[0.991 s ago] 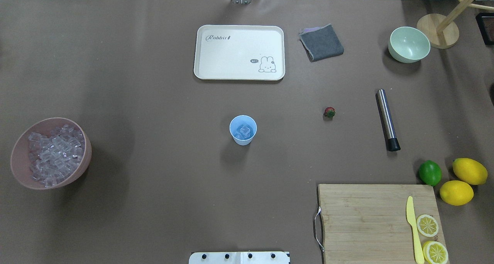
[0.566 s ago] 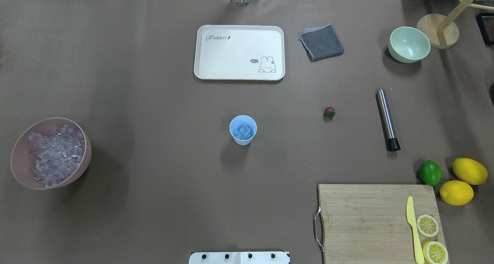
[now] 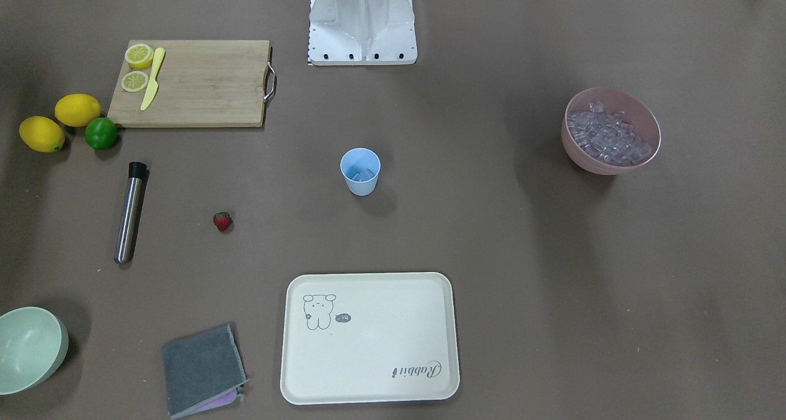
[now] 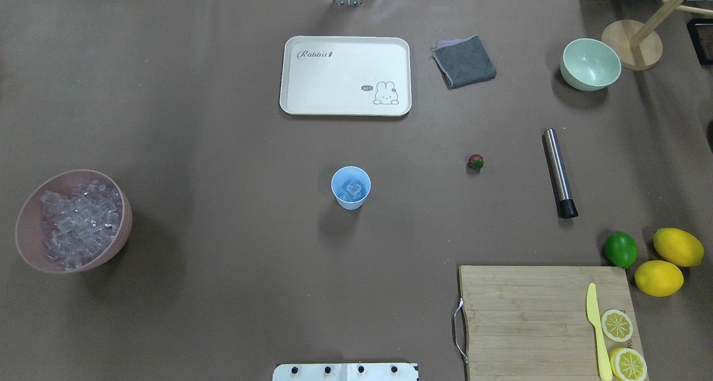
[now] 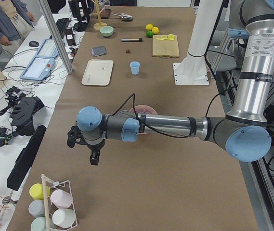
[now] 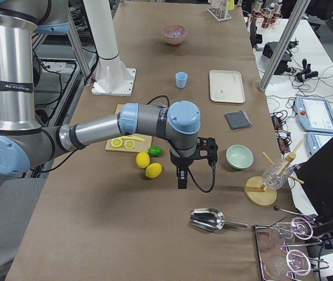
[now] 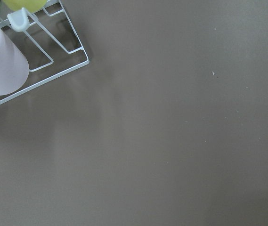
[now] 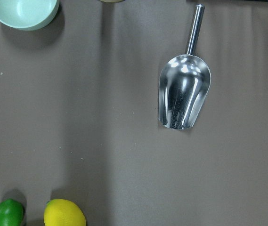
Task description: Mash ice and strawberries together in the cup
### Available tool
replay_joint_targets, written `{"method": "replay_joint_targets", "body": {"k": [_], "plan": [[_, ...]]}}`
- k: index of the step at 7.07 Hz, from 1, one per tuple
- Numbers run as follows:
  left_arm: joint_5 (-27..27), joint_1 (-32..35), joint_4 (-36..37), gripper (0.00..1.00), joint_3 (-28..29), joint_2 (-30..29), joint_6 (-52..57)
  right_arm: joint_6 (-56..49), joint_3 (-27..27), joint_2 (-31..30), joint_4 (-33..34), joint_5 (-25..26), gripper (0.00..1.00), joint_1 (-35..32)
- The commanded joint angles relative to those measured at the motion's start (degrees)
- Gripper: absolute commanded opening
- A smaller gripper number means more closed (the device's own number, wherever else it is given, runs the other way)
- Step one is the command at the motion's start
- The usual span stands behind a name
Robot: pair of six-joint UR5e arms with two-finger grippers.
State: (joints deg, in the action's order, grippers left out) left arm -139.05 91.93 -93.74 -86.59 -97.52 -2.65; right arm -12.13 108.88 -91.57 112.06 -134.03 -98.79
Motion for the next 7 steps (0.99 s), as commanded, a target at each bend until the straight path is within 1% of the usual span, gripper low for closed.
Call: {"method": "replay_joint_targets", "body": {"k": [1,2,4,5,7], "plan": [[0.0,0.0,0.0,0.97,-0.4,0.0,0.1,-0.1,0.3,0.1,-0.1,0.0,1.00,0.0],[0.1,0.0,0.0,0.97,-0.4,0.1,0.0,-0.1,0.2,0.2,-0.3,0.0,1.00,0.0],[0.2,-0.5,-0.7,0.97,1.6,0.9,0.4,0.0,0.2,-0.1,-0.1,-2.0,1.00,0.0],[1.5,-0.7,-1.4,0.97,2.9,0.7,0.4,0.0,0.0,-0.2,-0.2,-3.1,1.00,0.0],[1.5,-1.0,-1.4,0.97,3.4,0.1,0.4,-0.2,0.0,-0.4,-0.3,-2.6,1.00,0.0]]}}
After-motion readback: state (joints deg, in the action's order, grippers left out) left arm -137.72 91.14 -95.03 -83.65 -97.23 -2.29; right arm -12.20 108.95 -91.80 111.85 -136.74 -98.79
